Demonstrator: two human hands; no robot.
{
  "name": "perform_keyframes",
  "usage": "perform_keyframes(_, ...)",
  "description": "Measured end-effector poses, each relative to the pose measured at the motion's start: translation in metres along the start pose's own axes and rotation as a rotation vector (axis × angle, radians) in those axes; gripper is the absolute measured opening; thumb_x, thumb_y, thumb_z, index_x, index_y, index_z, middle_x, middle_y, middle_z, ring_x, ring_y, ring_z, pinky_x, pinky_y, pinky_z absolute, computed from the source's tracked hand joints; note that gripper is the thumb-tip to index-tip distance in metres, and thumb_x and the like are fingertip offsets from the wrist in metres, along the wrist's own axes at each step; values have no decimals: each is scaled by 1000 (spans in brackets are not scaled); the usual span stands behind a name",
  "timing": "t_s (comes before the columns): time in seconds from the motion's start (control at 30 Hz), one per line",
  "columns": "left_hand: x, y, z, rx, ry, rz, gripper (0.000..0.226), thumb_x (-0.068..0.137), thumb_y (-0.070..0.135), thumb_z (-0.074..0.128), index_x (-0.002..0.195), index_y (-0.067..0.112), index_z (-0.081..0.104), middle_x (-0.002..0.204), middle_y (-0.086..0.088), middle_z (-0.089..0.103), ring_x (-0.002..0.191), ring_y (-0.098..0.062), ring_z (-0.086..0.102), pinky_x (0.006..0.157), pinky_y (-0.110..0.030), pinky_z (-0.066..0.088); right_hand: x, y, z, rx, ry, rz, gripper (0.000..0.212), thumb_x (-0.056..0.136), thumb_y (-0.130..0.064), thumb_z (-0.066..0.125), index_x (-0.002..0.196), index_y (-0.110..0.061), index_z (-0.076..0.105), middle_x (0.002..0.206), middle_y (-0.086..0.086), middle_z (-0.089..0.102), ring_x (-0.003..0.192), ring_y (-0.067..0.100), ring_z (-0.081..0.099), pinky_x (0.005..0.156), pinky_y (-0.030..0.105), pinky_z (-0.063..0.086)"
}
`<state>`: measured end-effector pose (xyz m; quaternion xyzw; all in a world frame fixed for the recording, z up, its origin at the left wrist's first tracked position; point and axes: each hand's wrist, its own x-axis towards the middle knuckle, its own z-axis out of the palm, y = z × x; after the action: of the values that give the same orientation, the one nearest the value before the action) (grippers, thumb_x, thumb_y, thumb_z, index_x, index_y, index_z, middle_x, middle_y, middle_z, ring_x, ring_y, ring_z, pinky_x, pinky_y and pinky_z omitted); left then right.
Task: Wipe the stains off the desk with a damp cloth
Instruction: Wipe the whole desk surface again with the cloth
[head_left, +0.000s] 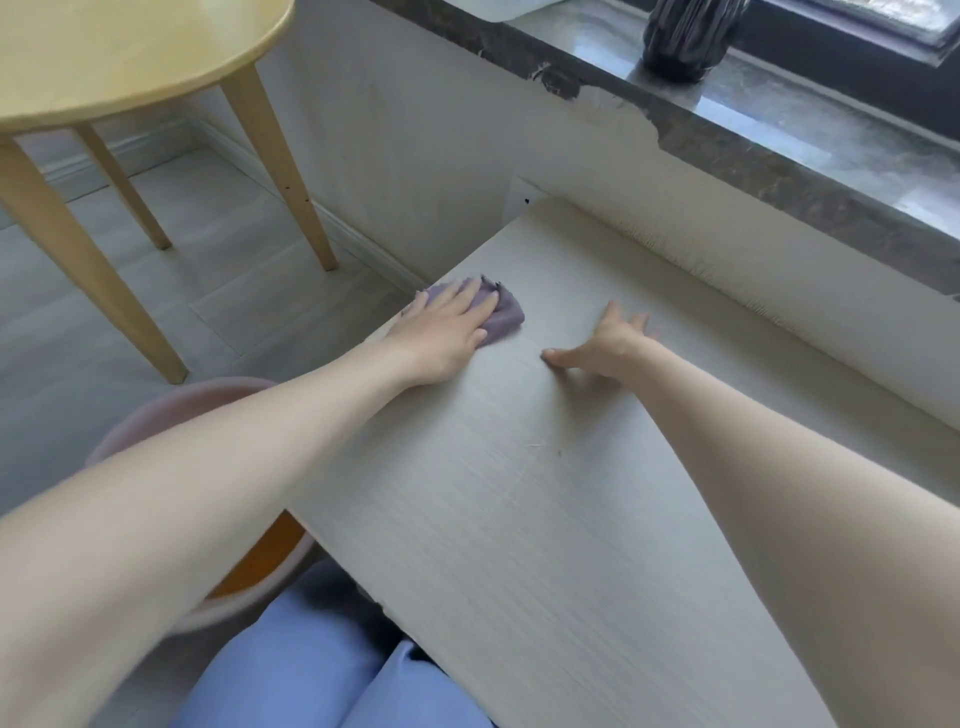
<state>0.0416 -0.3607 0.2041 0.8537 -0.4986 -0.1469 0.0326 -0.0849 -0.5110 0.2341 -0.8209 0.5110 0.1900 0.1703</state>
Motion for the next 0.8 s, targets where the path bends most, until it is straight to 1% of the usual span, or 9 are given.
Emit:
perform_keyframes(0.07,-4,-6,2,7,20,82,51,103,32,21,151,25,4,159,-1,-6,146,-16,-6,117,-40,2,3,-2,0,-38,-13,8,123,68,-70,65,151,-17,-7,158,15,-12,144,39,-7,117,50,11)
perform_keyframes(0.1,1,-9,1,-11,25,79,51,103,33,21,151,25,4,159,0,-6,146,-15,-6,117,-38,1,5,-3,0,-54,-23,9,123,69,-71,64,151,-16,-8,158,16,-13,144,40,-7,116,51,11)
perform_keyframes(0.2,32,-12,-7,-99,18,-54,51,103,32,19,151,25,4,159,-1,-9,146,-18,-8,117,-41,3,4,-5,0,-66,-52,6,122,71,-71,62,151,-15,-11,157,17,-15,143,42,-9,116,52,9)
perform_keyframes(0.27,50,-7,-12,-95,27,-112,51,103,31,19,151,24,4,159,-3,-9,146,-21,-8,117,-44,5,4,-7,0,-69,-51,6,121,72,-71,61,151,-15,-13,156,18,-17,143,42,-10,117,52,8)
perform_keyframes(0.37,45,4,-9,-13,18,5,51,103,30,21,151,22,6,159,-5,-4,146,-22,-6,116,-45,7,6,-6,1,-69,-62,11,121,73,-70,60,150,-14,-14,156,19,-18,143,44,-10,116,52,7)
perform_keyframes(0.47,33,1,-8,-8,1,98,51,103,31,22,151,23,5,159,-2,-5,146,-18,-5,117,-41,4,10,-8,2,-65,-72,16,123,72,-71,61,150,-14,-15,155,20,-18,142,45,-10,116,53,6)
perform_keyframes(0.67,74,15,-18,-68,26,-98,51,103,28,21,151,21,5,159,-5,-7,146,-22,-8,116,-46,3,7,-9,2,-16,-64,31,122,72,-70,63,150,-15,-14,155,19,-19,142,45,-12,115,54,5)
perform_keyframes(0.73,67,22,-14,-38,32,-22,51,103,27,22,151,20,7,159,-6,-5,146,-21,-6,115,-45,3,6,-7,2,0,-63,22,121,73,-68,63,151,-15,-13,155,19,-20,142,44,-13,114,56,5)
perform_keyframes(0.8,56,17,-12,-15,13,114,51,103,28,24,151,20,8,159,-4,-3,147,-19,-4,116,-42,3,4,-6,3,26,-65,9,119,74,-65,64,150,-16,-13,155,17,-20,143,42,-14,112,59,8)
